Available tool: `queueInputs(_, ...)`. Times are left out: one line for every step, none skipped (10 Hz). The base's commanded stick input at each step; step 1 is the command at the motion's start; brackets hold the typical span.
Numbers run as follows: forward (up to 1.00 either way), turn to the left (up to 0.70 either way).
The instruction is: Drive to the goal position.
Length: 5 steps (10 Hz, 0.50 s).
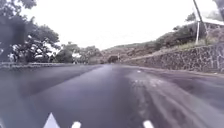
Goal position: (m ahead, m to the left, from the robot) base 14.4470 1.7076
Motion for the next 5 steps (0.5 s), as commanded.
queueInputs(0.70,0.00)
queueInputs(0.70,0.00)
queueInputs(0.70,0.00)
queueInputs(0.70,0.00)
queueInputs(0.70,0.00)
